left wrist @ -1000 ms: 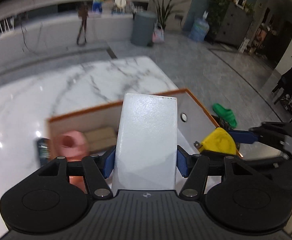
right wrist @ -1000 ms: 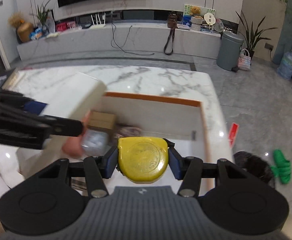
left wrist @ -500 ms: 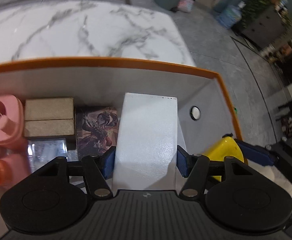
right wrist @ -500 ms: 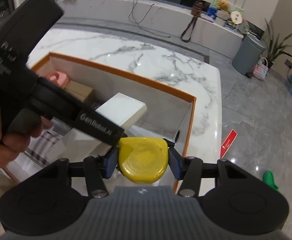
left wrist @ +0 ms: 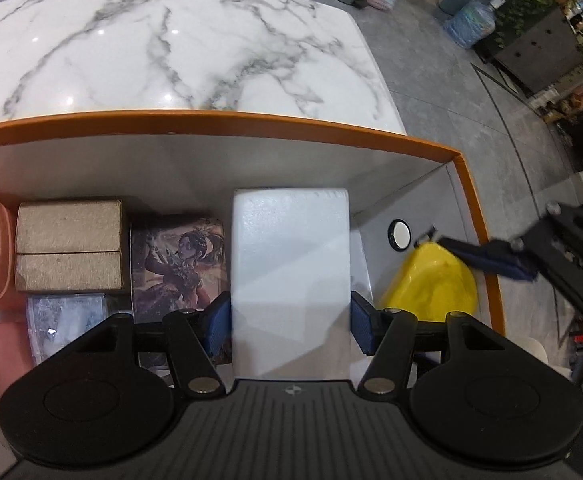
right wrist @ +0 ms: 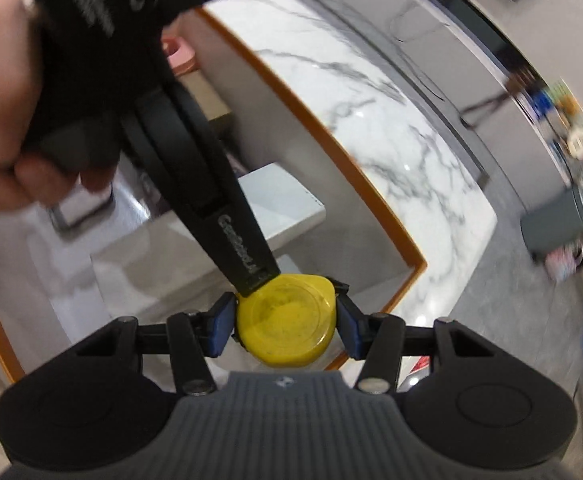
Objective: Organize rigid objects
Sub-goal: 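Lower and release the white box into the orange box with the left tool, then lower the yellow tape measure into the orange box with the right tool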
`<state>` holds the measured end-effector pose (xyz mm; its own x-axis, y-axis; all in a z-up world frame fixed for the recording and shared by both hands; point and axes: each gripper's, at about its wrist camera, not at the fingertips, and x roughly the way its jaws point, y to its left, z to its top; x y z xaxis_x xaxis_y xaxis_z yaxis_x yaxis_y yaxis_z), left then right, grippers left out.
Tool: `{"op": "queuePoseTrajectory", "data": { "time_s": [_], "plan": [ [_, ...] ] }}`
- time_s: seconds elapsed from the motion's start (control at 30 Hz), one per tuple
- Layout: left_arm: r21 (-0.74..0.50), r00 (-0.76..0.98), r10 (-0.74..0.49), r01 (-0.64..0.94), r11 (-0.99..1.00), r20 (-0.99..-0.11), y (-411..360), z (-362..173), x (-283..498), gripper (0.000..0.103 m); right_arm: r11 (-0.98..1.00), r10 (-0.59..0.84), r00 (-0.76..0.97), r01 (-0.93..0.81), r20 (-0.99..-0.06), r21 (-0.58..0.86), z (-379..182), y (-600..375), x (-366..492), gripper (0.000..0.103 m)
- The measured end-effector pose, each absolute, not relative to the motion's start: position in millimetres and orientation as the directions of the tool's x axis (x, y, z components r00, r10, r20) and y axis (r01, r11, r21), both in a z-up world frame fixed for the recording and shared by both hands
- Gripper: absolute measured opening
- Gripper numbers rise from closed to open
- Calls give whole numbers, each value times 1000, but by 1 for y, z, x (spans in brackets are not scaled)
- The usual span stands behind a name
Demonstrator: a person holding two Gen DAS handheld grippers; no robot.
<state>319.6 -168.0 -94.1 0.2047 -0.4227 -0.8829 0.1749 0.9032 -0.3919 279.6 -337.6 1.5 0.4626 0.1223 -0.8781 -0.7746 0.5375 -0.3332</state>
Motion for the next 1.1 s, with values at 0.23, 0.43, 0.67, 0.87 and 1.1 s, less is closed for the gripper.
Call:
{"op": "queuePoseTrajectory", "data": {
  "time_s": [0.23, 0.43, 0.67, 0.87, 1.1],
  "plan": [
    [-442, 196, -475, 191, 877, -858, -156, -89, 316, 55, 431, 95, 457, -820, -885, -377, -5, -332, 275, 53],
    [-377, 214, -442, 285, 881, -871, -144, -80, 300, 54, 253, 83, 413, -889, -907, -382, -12, -327, 265, 53],
    [-369, 217, -446, 317, 874, -868, -136, -79, 293, 54, 92, 34, 426, -902, -904, -422, -38, -323, 274, 53],
    [-371, 233, -458, 336, 866, -858, -132, -75, 290, 54, -24, 17, 437, -899, -899, -437, -55, -320, 274, 54],
    [-373, 242, -462, 337, 865, -853, -124, -69, 285, 54, -3, 15, 475, -880, -880, -475, -49, -320, 274, 57]
  ]
}}
